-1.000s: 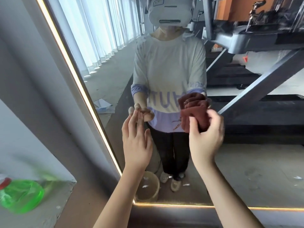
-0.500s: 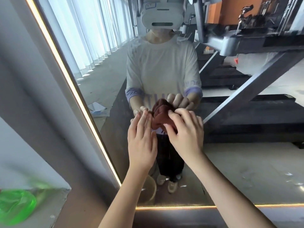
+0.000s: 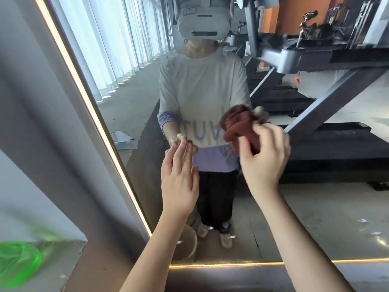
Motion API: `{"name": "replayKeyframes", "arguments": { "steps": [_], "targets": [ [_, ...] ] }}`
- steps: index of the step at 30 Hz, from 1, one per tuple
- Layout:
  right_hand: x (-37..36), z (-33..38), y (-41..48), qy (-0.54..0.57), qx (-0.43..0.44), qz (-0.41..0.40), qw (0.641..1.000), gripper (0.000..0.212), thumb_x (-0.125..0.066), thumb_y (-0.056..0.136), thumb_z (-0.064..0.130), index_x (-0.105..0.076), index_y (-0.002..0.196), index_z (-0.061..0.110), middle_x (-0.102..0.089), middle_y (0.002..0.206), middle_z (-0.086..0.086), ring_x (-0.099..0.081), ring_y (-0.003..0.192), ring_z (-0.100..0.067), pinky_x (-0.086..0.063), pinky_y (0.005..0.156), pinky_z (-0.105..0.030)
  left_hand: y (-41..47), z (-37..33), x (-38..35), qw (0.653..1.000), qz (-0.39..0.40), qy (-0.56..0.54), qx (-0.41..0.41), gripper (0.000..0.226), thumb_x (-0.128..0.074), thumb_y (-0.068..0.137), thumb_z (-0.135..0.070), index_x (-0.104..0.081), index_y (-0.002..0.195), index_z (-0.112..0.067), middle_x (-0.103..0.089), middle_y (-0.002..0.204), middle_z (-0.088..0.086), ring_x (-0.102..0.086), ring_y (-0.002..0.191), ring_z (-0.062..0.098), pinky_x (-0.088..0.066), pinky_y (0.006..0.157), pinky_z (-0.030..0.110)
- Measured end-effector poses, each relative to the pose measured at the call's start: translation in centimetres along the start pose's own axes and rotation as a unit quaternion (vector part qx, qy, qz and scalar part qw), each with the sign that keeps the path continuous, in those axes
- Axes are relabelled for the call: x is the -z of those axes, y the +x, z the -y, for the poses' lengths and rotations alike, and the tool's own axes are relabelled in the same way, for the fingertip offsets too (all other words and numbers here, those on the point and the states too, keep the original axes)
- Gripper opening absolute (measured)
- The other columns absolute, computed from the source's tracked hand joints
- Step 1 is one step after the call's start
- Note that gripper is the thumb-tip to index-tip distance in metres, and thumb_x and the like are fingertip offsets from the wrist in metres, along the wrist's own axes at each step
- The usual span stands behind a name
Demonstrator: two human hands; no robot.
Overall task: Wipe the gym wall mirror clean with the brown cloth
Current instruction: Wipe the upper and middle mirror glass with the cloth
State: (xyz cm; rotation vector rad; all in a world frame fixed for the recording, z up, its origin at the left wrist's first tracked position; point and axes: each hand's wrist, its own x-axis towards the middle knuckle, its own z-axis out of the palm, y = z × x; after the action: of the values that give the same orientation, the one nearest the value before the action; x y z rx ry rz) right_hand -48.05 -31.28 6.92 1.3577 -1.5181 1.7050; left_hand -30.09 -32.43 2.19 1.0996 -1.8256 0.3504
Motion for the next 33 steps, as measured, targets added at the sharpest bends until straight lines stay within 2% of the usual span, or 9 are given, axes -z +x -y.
{"name": "replayKeyframes", "arguments": {
  "steps": [3, 7, 11, 13, 18, 23, 28, 30, 33],
  "targets": [
    [0.1, 0.2, -1.5, 0.030, -0.078, -0.020, 0.996, 0.024, -0.066, 0.082, 0.020, -0.060, 0.101, 0.007, -0.061, 0.106, -0.019, -0.053, 0.098, -0.033, -0.042, 0.082, -0.043, 0.1, 0.1, 0.0, 1.000, 0.003, 0.010, -0.004, 0.050, -0.042, 0.100, -0.016, -0.045, 0.146, 0.004, -0.040, 0.155, 0.017, -0.032, 0.145, 0.036, -0.035, 0.112, 0.055],
    [-0.3, 0.1, -4.0, -0.016, 0.099, 0.135, 0.986, 0.027, -0.062, 0.078, 0.030, -0.068, 0.096, 0.010, -0.064, 0.096, -0.007, -0.058, 0.088, -0.029, -0.038, 0.075, -0.039, 0.0, -0.4, -0.3, 1.000, -0.011, 0.015, -0.001, 0.050, -0.041, 0.101, -0.016, -0.043, 0.146, 0.005, -0.040, 0.154, 0.019, -0.033, 0.144, 0.037, -0.032, 0.115, 0.052],
    [0.5, -2.4, -2.4, 0.065, -0.073, -0.007, 0.995, 0.023, -0.065, 0.081, 0.025, -0.057, 0.099, 0.013, -0.062, 0.102, -0.014, -0.056, 0.094, -0.027, -0.044, 0.079, -0.040, 0.2, -1.6, -0.3, 0.999, -0.034, 0.007, 0.035, 0.050, -0.044, 0.100, -0.015, -0.044, 0.144, 0.007, -0.044, 0.149, 0.020, -0.036, 0.138, 0.033, -0.033, 0.115, 0.049],
    [0.6, -2.6, -3.4, 0.074, -0.113, -0.022, 0.991, 0.024, -0.063, 0.083, 0.025, -0.050, 0.101, 0.015, -0.060, 0.105, -0.018, -0.054, 0.098, -0.029, -0.045, 0.082, -0.040, 0.4, -2.0, -0.4, 0.999, -0.039, 0.011, 0.005, 0.048, -0.044, 0.098, -0.014, -0.047, 0.143, 0.006, -0.046, 0.147, 0.020, -0.035, 0.138, 0.032, -0.033, 0.115, 0.049],
    [0.5, -3.7, -5.5, 0.015, 0.097, 0.123, 0.988, 0.024, -0.064, 0.082, 0.025, -0.063, 0.103, 0.014, -0.062, 0.102, -0.006, -0.058, 0.088, -0.028, -0.042, 0.074, -0.040, 0.5, -3.4, -1.9, 1.000, -0.017, 0.017, -0.012, 0.048, -0.041, 0.098, -0.012, -0.048, 0.143, 0.004, -0.041, 0.153, 0.018, -0.032, 0.143, 0.035, -0.030, 0.117, 0.050],
    [1.7, -6.4, -5.4, 0.014, -0.042, 0.019, 0.999, 0.023, -0.062, 0.084, 0.021, -0.062, 0.100, 0.005, -0.061, 0.106, -0.016, -0.055, 0.096, -0.032, -0.043, 0.080, -0.043, 0.1, -3.5, -2.4, 0.999, -0.021, 0.026, -0.006, 0.047, -0.042, 0.099, -0.012, -0.049, 0.141, 0.006, -0.039, 0.154, 0.018, -0.029, 0.146, 0.033, -0.022, 0.122, 0.040],
    [1.4, -5.9, -7.2, -0.011, 0.092, 0.158, 0.983, 0.023, -0.062, 0.081, 0.024, -0.069, 0.097, 0.009, -0.061, 0.097, -0.006, -0.058, 0.082, -0.029, -0.038, 0.071, -0.039, 0.1, -3.8, -2.7, 0.999, -0.017, 0.034, 0.009, 0.047, -0.043, 0.097, -0.008, -0.048, 0.141, 0.008, -0.039, 0.155, 0.020, -0.030, 0.145, 0.038, -0.021, 0.122, 0.039],
    [1.7, -5.9, -5.3, 0.000, 0.078, 0.123, 0.989, 0.024, -0.064, 0.081, 0.023, -0.069, 0.099, 0.008, -0.062, 0.099, -0.008, -0.057, 0.087, -0.029, -0.040, 0.075, -0.039, 0.0, -4.0, -2.7, 0.999, -0.017, 0.030, 0.017, 0.049, -0.042, 0.098, -0.009, -0.046, 0.143, 0.008, -0.038, 0.155, 0.020, -0.030, 0.145, 0.038, -0.022, 0.122, 0.040],
    [2.2, -6.1, -2.8, 0.056, -0.069, 0.015, 0.996, 0.024, -0.066, 0.083, 0.019, -0.063, 0.102, 0.006, -0.062, 0.106, -0.016, -0.055, 0.100, -0.029, -0.044, 0.084, -0.040, -0.1, -4.1, -2.6, 0.999, -0.016, 0.029, 0.023, 0.050, -0.040, 0.100, -0.015, -0.044, 0.145, 0.007, -0.038, 0.156, 0.019, -0.029, 0.145, 0.037, -0.021, 0.122, 0.038]
  ]
}}
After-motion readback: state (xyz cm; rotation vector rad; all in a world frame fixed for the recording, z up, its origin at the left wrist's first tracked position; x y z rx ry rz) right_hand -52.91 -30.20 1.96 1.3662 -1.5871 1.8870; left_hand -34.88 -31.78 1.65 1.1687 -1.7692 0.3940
